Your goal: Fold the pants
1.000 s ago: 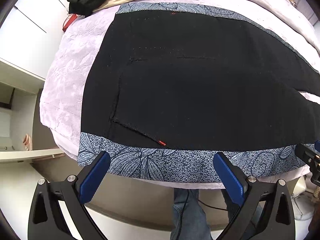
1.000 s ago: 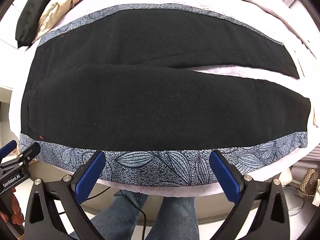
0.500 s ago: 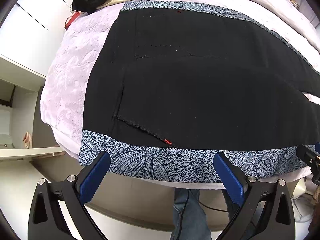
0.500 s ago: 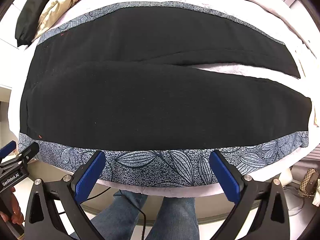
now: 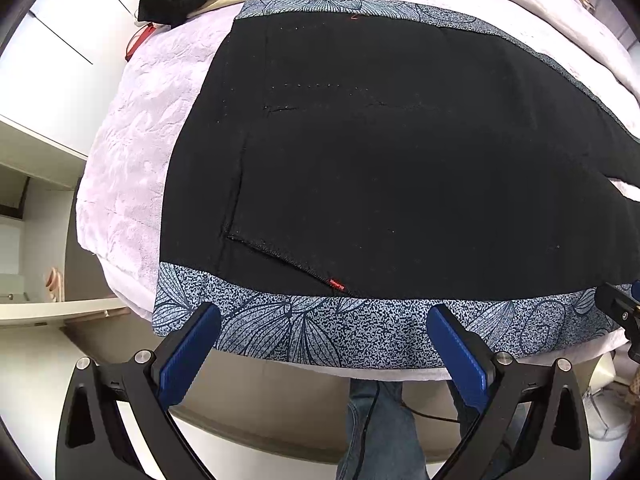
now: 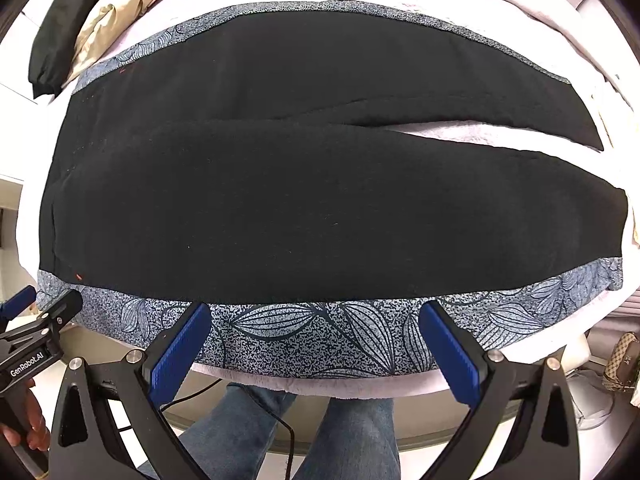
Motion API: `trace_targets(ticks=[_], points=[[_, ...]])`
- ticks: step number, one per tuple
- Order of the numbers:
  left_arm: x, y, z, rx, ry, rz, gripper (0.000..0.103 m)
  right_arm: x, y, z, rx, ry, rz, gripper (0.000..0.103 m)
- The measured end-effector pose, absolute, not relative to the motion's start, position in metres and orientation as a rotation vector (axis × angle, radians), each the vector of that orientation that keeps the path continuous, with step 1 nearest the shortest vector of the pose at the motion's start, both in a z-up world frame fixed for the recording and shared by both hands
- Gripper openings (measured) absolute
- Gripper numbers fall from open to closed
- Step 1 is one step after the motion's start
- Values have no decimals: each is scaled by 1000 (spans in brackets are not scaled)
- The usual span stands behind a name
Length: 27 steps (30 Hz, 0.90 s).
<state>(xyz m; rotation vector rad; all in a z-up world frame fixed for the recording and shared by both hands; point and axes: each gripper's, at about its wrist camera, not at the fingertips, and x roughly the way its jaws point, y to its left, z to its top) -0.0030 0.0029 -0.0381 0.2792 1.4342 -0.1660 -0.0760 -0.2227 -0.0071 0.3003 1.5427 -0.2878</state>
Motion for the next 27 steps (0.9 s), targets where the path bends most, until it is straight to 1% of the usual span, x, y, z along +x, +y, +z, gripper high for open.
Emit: trace_targets(ticks=[18,21,24,25,26,27], points=[[-2,22,-41,236,1422,-176,103,-89,-228,-10,348,1527,-271,103],[0,33,-40,177,1410,-195,103,-93,-234,-5,460,1471,-205,103],[3,44,-41,111,1411,-212,103,-100,-239,-1,665,1388,-25,102],[5,53,-42,67,1420,-238,99,-103,-239,-2,725,1370,35,98],[5,57,-43,35,1422,-256,91,-107,-238,-4,766,1365,81,84],[5,60,-44,8,1428,-272,78,-111,-235,-9,806,1373,132,75]])
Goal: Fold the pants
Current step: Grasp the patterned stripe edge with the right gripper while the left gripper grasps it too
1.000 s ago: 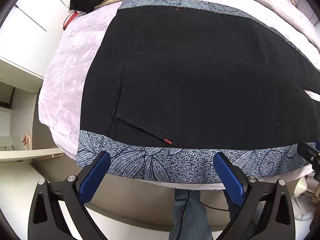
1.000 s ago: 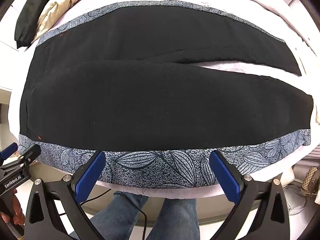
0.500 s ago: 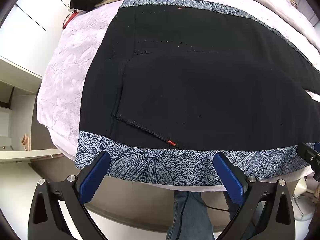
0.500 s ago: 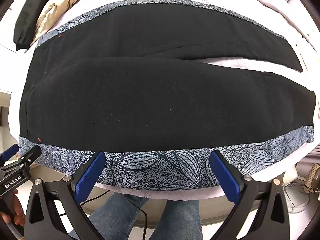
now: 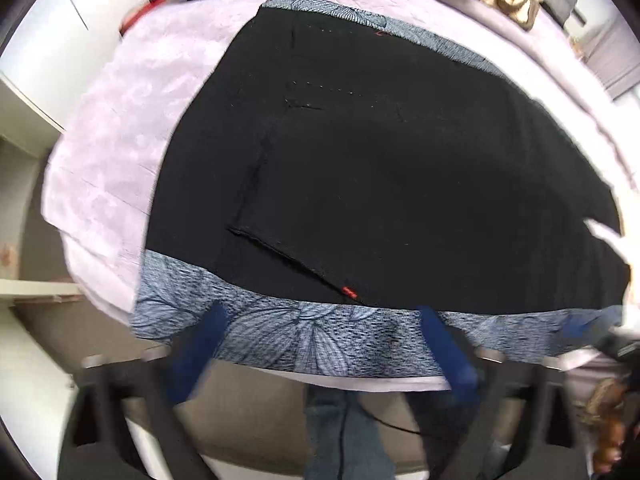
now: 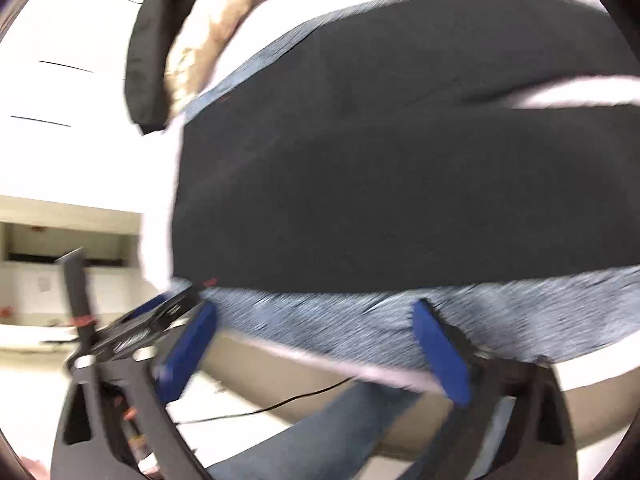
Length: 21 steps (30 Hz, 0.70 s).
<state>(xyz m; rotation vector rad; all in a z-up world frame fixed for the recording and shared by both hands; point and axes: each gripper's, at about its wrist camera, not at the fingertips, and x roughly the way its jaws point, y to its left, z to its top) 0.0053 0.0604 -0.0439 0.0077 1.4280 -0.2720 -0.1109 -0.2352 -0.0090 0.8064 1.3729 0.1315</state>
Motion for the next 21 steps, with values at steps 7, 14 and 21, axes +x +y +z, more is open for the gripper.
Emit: trace_targets(ticks=[7,14,21], points=[[-6,82,-52,-78,1456,-286,77,-146,-227,-57,964,1469,224,62],[-16,93,-47,-105,1462,-274,77,-151,-252,-60,1125,1331,192,62],[-23,95,-48,-158,1472,-284,77,-140,-247,-84,1256,1345,163,10]])
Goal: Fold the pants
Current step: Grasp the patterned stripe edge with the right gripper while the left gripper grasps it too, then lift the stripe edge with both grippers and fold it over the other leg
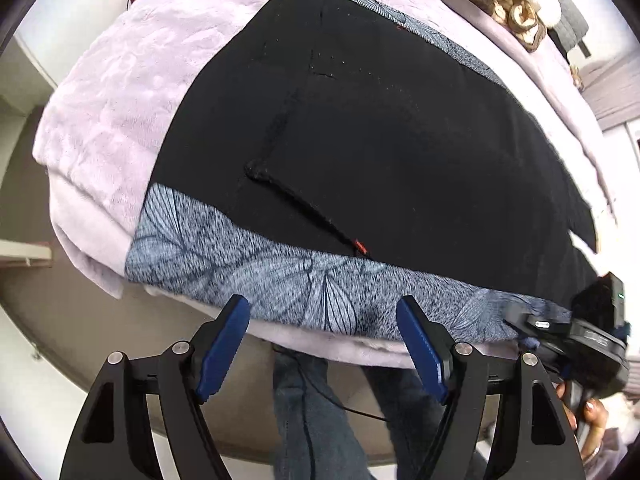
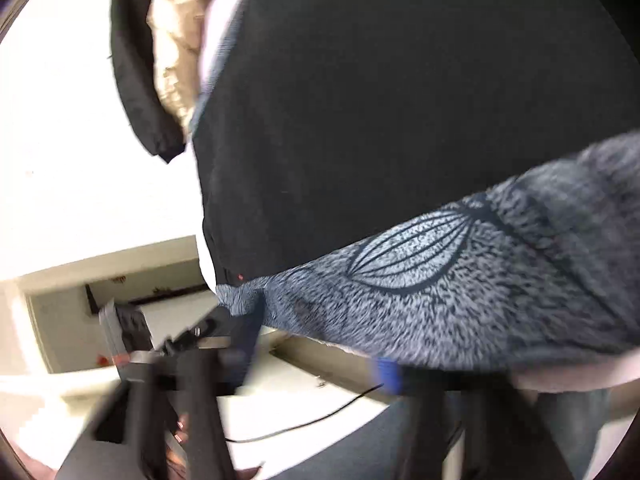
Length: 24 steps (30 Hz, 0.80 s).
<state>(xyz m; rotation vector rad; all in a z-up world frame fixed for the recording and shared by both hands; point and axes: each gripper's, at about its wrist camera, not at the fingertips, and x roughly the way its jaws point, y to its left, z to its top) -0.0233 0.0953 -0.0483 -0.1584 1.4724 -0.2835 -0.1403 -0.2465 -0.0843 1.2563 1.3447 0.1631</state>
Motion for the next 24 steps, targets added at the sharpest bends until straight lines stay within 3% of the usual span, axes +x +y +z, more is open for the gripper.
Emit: trace_targets(ticks=[8,14,15,16,20,22,24], points=[[-31,110,-58,-529,1485,-315,77,-118,-258,-36,1309,1189,248,7],[-15,120,-66,-634,1422,-232,77,-114,-261,-28,1269,1232,276,7],[-13,122,-67,-634,1413,-220,72,-114,-260,-29,1260,1244,278,7],[-8,124,-68,-620,1407,-212,59,-115,-259,-32,1257,1257,279,8],[5,114,-70,-528,1425,-207,41,-119,-260,-53,1285,1303,206,18],[7,114,-71,-487,1437,-198,35,-122,-264,-65,1321,1305,155,17],[11,116,-64,-495,1434,-192,28,-125,-268,-67,1336,1310,106,8]])
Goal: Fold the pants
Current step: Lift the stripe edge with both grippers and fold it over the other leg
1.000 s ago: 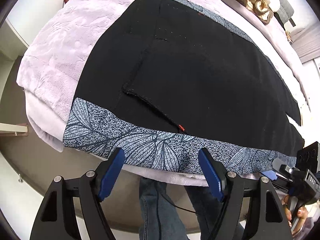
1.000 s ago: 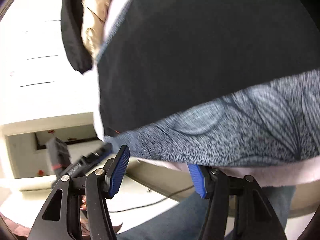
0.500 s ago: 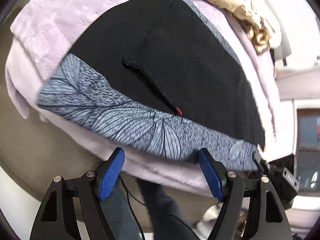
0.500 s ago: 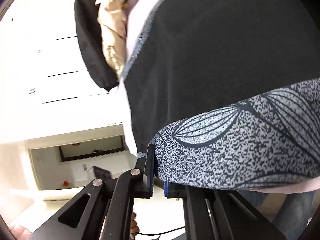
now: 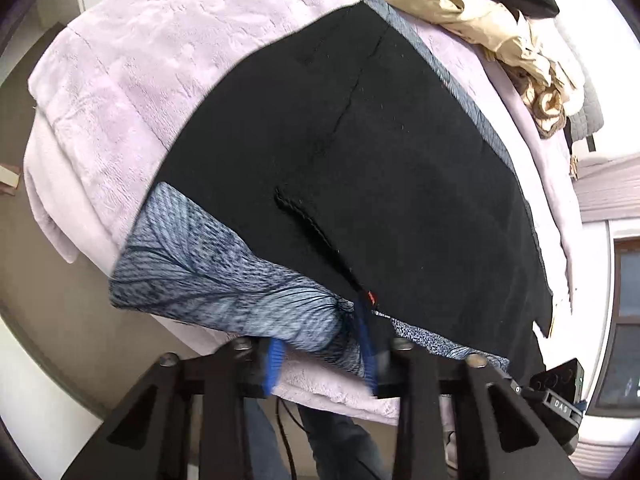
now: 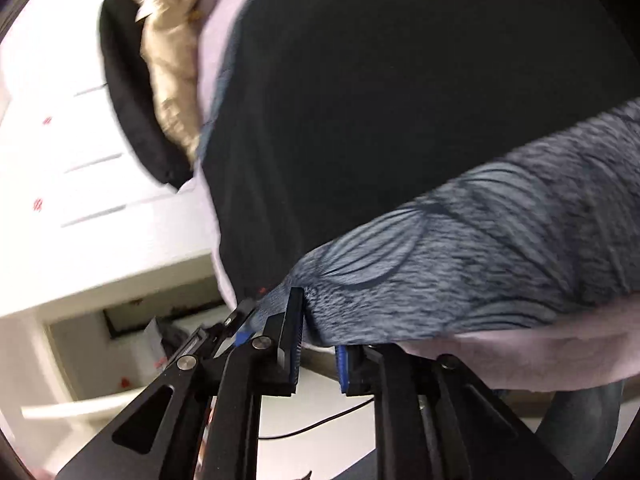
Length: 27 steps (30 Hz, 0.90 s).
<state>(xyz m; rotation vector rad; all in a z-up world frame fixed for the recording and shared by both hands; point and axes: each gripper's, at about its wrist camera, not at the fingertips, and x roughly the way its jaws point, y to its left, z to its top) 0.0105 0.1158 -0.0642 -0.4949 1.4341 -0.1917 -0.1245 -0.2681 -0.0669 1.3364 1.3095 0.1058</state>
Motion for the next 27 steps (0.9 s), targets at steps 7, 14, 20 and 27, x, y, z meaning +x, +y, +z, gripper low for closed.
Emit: trace_targets(ticks=[7,14,20,27], points=[[50,92,12,-412,1274,-255,28,-68,-276,20,1008,1230,228,7],[150,45,32,-295,1105,-319,28,38,-314,23,923,1230,277,7],[227,21,-26,-161,1091,-179,67,111,-337,-36,898,1293,221,11],[234,28,-39,-102,1121,-107,67,138,-345,-83,940,1318,185,19]])
